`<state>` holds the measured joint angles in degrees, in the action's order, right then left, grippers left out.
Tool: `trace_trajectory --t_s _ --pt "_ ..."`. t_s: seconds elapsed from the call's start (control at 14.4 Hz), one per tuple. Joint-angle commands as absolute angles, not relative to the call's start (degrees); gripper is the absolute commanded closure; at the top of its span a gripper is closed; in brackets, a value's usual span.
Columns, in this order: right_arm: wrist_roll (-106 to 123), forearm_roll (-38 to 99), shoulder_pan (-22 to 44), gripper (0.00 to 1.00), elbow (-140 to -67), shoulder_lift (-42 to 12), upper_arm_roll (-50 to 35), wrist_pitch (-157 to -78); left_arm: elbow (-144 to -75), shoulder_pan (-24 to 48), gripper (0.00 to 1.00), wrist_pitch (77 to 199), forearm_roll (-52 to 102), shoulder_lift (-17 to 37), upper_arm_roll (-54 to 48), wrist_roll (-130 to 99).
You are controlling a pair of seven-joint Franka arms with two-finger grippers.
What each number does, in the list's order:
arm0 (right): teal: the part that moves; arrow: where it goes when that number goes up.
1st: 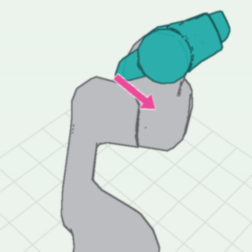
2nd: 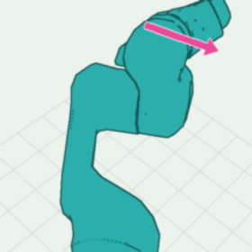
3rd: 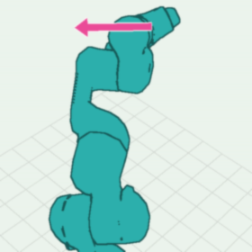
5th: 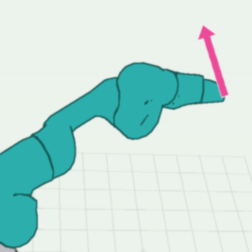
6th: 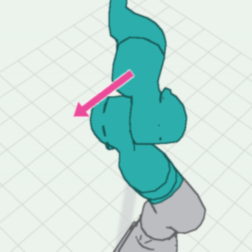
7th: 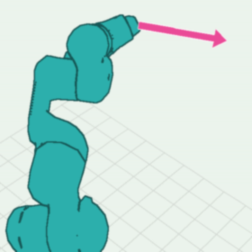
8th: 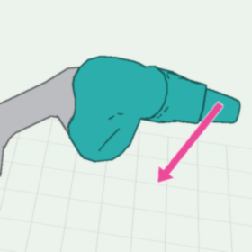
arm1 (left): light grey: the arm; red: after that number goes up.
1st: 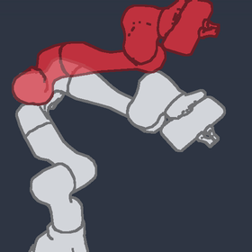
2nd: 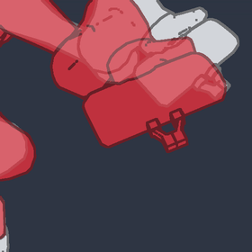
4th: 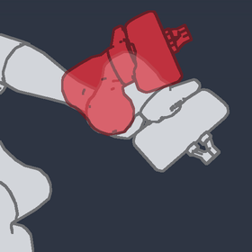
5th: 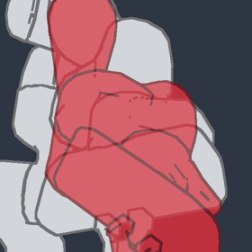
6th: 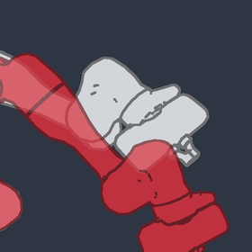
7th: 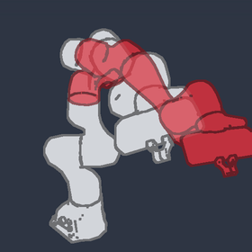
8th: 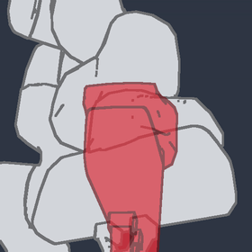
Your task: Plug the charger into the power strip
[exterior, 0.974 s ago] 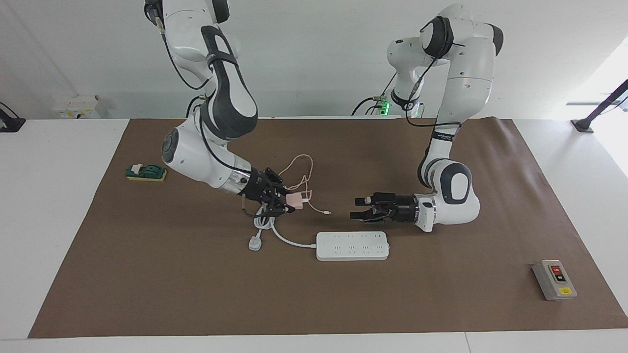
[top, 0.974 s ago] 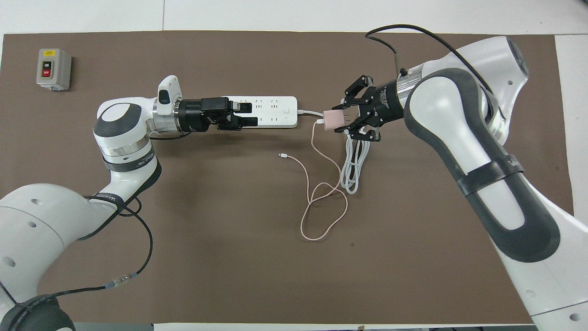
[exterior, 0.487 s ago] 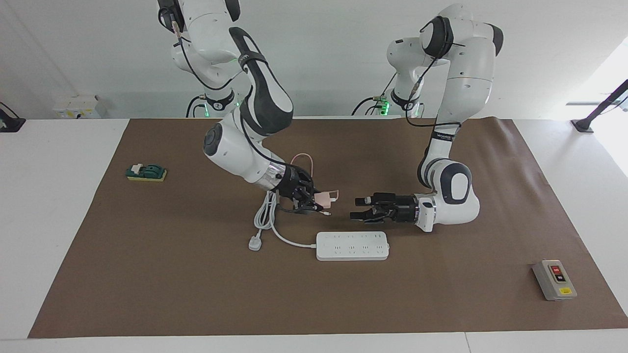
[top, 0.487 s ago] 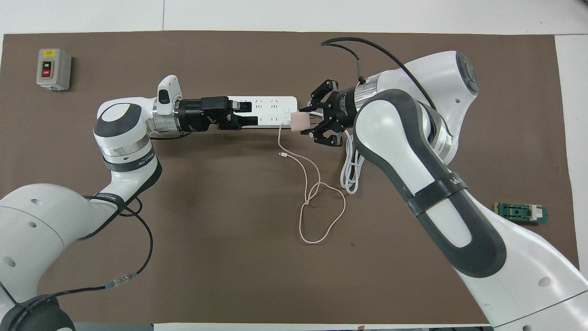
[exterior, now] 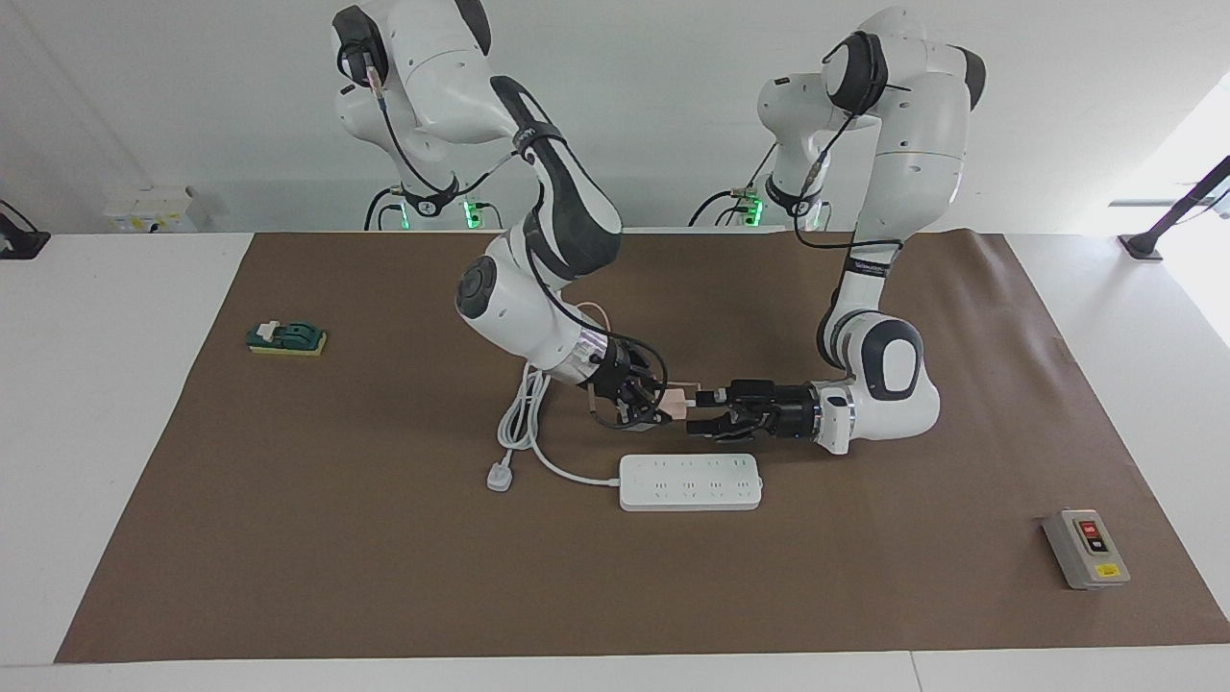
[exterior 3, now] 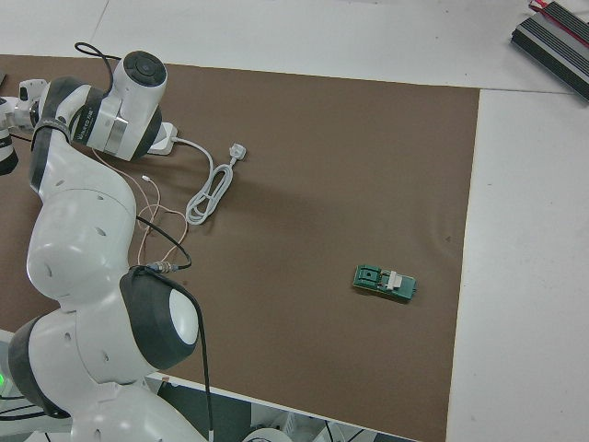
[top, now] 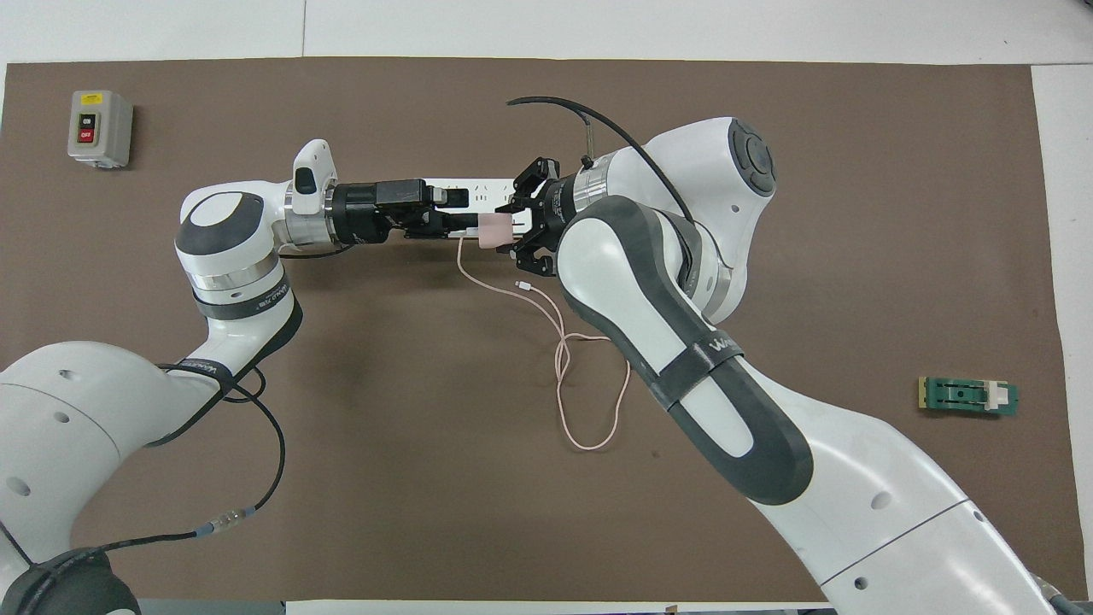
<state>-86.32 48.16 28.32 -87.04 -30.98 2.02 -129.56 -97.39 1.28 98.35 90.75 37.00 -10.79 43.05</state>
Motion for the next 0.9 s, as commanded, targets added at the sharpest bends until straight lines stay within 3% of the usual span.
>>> trace_trajectory --t_s 0.0,0.63,0.77,0.83 --pt "-89.20 48.61 28.56 1.00 -81.14 -34.35 2.20 -129.73 -99.14 1.76 0.01 99.67 92.11 36.56 -10.72 45.79" --pt "-89.82 48.60 29.53 1.00 -77.08 -37.88 2.11 -129.99 -99.49 1.67 0.01 99.49 91.93 36.21 -10.55 46.05" --pt "-89.82 48.69 29.53 1.00 -77.08 -37.88 2.11 -130.08 -99.49 1.67 0.05 99.49 91.93 36.21 -10.55 46.05" --pt "-89.82 48.69 29.44 1.00 -77.08 -37.88 2.11 -129.90 -99.49 1.67 0.15 99.49 91.85 36.12 -10.55 46.05"
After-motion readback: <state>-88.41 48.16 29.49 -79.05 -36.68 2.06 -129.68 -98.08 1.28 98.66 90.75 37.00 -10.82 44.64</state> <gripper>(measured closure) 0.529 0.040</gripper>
